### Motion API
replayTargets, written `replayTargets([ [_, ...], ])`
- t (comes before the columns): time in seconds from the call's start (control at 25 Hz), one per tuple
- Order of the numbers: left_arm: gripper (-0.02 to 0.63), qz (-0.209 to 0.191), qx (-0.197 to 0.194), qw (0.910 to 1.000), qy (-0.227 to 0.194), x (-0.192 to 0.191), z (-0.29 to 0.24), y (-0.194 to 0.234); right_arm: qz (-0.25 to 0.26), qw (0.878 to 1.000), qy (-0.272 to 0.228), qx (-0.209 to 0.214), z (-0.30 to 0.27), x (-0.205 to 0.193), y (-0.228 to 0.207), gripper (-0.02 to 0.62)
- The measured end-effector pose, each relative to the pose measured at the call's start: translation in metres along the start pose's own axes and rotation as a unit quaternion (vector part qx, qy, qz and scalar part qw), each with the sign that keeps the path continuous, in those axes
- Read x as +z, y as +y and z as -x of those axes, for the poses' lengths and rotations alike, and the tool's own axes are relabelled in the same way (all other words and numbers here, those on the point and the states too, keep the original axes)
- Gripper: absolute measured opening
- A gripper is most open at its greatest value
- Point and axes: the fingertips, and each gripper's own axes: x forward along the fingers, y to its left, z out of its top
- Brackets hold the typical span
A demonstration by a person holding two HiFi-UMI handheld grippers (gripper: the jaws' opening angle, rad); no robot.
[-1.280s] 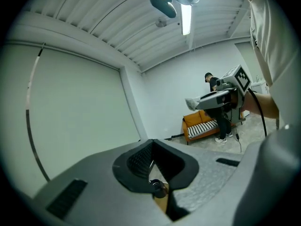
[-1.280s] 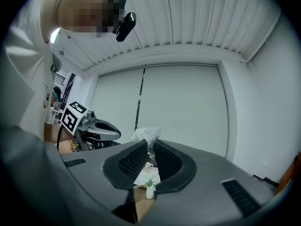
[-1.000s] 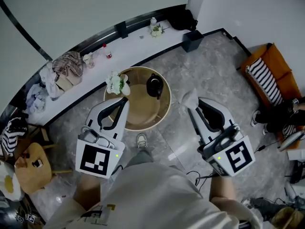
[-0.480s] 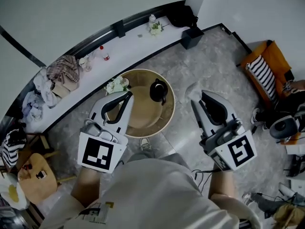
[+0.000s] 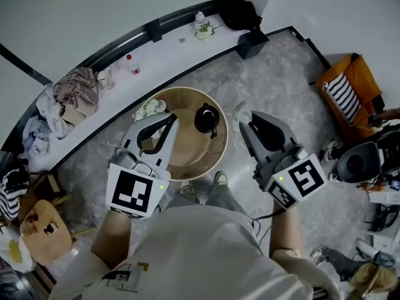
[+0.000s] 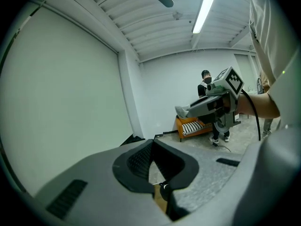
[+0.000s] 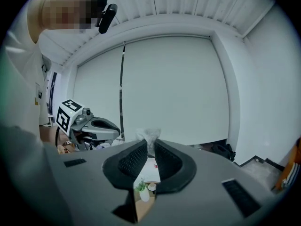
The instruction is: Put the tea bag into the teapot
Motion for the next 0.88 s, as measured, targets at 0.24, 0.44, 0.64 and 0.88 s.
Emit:
replayTargets([
  [0.24,0.008,0.036,0.035,0.9984,0.025,-0.010,-0.031,0.009,-0.008,0.999,0.038,0.026,-0.023,-0.021,-0.029,0.046],
  [0.44,0.008,0.054,0.059,0.9958,0.043,-0.020,-0.053,0.016,0.007,0.993,0.082,0.080,-0.043,-0.048,-0.043,0.048],
  [0.64,0.008,0.052,0.083,0.9942,0.044,-0.026,-0.084,0.019,0.003,0.986,0.125,0.107,-0.065,-0.078,-0.064,0.048],
  [0.88,0.008,0.045,0.098,0.9922,0.063,-0.046,-0.120,0.020,-0.032,0.973,0.199,0.114,-0.092,-0.129,-0.093,0.047],
])
